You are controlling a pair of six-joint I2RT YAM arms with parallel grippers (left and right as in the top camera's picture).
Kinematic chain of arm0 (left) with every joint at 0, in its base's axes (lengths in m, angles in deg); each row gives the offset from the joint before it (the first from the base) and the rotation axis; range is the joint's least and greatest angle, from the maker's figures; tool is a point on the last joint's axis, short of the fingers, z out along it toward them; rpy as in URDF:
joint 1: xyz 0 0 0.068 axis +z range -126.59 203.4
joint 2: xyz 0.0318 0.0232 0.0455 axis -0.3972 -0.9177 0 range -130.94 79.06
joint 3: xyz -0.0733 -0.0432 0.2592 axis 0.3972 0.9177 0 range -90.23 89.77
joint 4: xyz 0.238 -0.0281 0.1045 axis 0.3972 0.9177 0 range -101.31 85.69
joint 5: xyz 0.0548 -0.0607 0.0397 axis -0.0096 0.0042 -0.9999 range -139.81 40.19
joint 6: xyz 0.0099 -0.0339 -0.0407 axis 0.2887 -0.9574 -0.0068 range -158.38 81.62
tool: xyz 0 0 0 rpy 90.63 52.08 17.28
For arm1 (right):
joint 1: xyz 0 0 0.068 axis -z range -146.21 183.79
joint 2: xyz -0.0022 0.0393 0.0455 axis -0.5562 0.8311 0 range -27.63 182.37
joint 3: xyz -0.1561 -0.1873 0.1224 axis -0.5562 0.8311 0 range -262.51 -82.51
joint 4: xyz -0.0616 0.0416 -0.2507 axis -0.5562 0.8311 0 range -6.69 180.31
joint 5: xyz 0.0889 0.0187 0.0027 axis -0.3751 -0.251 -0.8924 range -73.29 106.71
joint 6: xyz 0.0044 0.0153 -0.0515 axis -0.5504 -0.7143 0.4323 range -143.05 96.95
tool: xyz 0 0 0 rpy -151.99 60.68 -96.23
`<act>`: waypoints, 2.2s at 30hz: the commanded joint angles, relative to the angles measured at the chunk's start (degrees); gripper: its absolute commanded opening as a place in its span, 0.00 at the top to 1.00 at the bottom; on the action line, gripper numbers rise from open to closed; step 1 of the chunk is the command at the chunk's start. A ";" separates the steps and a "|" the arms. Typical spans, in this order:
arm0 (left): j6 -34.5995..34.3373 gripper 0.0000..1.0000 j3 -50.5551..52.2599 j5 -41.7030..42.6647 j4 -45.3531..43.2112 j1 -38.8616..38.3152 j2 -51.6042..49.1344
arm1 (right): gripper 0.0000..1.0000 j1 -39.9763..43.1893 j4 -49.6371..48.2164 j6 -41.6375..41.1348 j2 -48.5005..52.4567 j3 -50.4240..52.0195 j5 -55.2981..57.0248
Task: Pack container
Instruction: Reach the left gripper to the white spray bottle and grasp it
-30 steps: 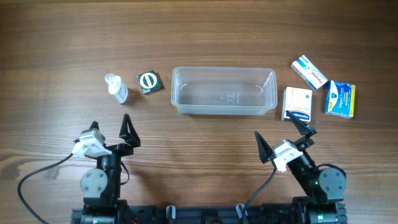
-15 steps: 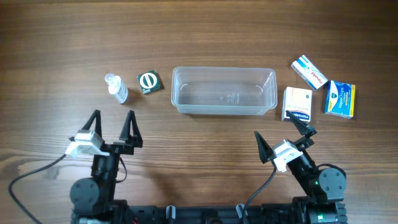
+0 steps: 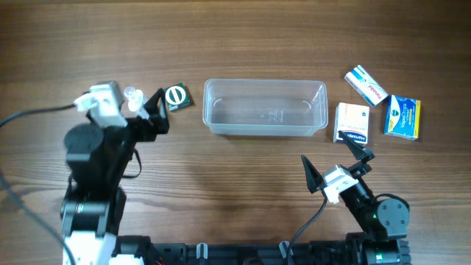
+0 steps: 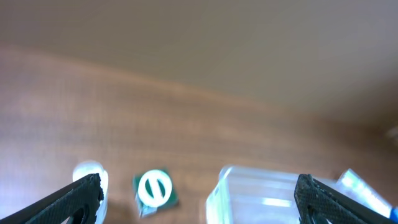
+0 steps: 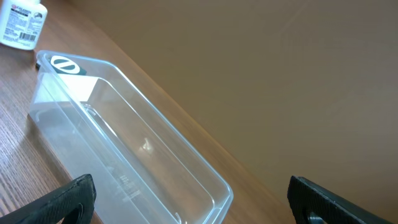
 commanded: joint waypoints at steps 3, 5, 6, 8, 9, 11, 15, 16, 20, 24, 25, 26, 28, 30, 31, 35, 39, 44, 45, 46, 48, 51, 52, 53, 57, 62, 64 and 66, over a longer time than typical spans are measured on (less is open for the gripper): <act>1.31 0.00 -0.83 1.11 -0.26 -0.26 -7.80 | 0.00 -0.17 -0.22 0.35 -0.20 0.11 -0.04; 1.33 0.00 -0.81 1.11 -0.87 -0.26 -9.35 | 0.00 -0.17 -0.22 0.35 -0.17 0.11 -0.04; 1.33 0.00 -0.83 1.11 -1.03 -0.26 -10.12 | 0.00 -0.17 -0.22 0.35 -0.17 0.11 -0.04; 1.31 0.00 -0.81 1.11 -1.03 -0.26 -11.21 | 0.00 -0.17 -0.22 0.35 -0.17 0.11 -0.04; 1.31 0.00 -0.81 1.16 -1.01 -0.26 -11.61 | 0.00 -0.17 -0.22 0.37 -0.20 0.11 -0.04; 1.31 0.00 -0.81 1.97 -0.57 -0.26 -12.04 | 0.00 -0.17 -0.22 0.35 -0.20 0.11 -0.04; 1.33 0.01 -0.81 9.14 -0.44 -0.26 -12.07 | 0.00 -0.17 -0.22 0.35 -0.20 0.11 -0.04; 1.31 0.01 -0.81 10.21 -0.20 -0.26 -12.07 | 0.00 -0.17 -0.22 0.37 -0.20 0.11 -0.04; 1.31 0.03 -0.81 12.13 0.39 -0.26 -12.07 | 0.00 -0.17 -0.22 0.35 -0.20 0.11 -0.04; 1.27 0.11 -0.81 13.62 2.47 -0.37 -12.07 | 0.00 -0.17 -0.22 0.35 -0.20 0.11 -0.04; 1.29 0.12 -0.81 13.57 3.37 -0.59 -12.07 | 0.00 -0.17 -0.22 0.37 -0.20 0.11 -0.04; 1.29 0.12 -0.81 13.57 4.00 -0.81 -12.07 | 0.00 -0.17 -0.22 0.35 -0.17 0.11 -0.04; 1.29 0.14 -0.81 13.57 4.83 -1.46 -12.09 | 0.00 -0.17 -0.22 0.35 -0.20 0.11 -0.04; 1.29 0.18 -0.81 13.53 4.87 -2.47 -12.09 | 0.00 -0.17 -0.22 0.35 -0.20 0.11 -0.04; 1.31 0.19 -0.81 13.29 4.76 -2.86 -12.09 | 0.00 -0.17 -0.22 0.35 -0.17 0.11 -0.04; -1.62 0.20 -0.81 7.37 5.62 -4.87 -12.09 | 0.00 -0.17 -0.22 0.35 -0.17 0.11 -0.04; -4.52 0.19 -0.81 2.01 5.46 -6.51 -13.09 | 0.00 -0.17 -0.22 0.37 -0.20 0.11 -0.04; -5.29 0.20 -0.81 -0.15 4.20 -8.09 -16.41 | 0.00 -0.17 -0.22 0.35 -0.20 0.11 -0.04; -6.19 0.20 -0.83 -1.46 3.65 -8.28 -17.16 | 0.00 -0.17 -0.22 0.35 -0.20 0.11 -0.04; -6.49 0.20 -0.83 -2.62 3.15 -8.41 -17.73 | 0.00 -0.17 -0.22 0.37 -0.20 0.11 -0.04; -6.51 0.20 -0.94 -3.69 2.16 -8.39 -18.38 | 0.00 -0.17 -0.22 0.35 -0.20 0.11 -0.04; -6.49 0.22 -1.70 -5.22 1.49 -8.41 -18.40 | 0.00 -0.17 -0.22 0.37 -0.20 0.11 -0.04; -6.47 0.23 -2.19 -5.70 1.53 -8.41 -18.40 | 0.00 -0.17 -0.22 0.35 -0.20 0.11 -0.04; -6.47 0.23 -2.91 -5.99 1.62 -8.41 -18.40 | 0.00 -0.17 -0.22 0.35 -0.20 0.11 -0.04; -3.58 0.25 -7.45 -7.78 5.20 -8.39 -18.40 | 0.00 -0.17 -0.22 0.35 -0.20 0.11 -0.04; 9.01 0.19 -10.84 -14.45 8.90 -7.87 -18.25 | 0.00 -0.17 -0.22 0.37 -0.17 0.11 -0.04; 9.09 0.12 -10.84 -15.08 9.01 -6.64 -18.25 | 0.00 -0.17 -0.22 0.35 -0.20 0.11 -0.04; 10.91 0.10 -10.82 -15.04 9.16 -4.48 -18.25 | 0.00 -0.17 -0.22 0.35 -0.20 0.11 -0.04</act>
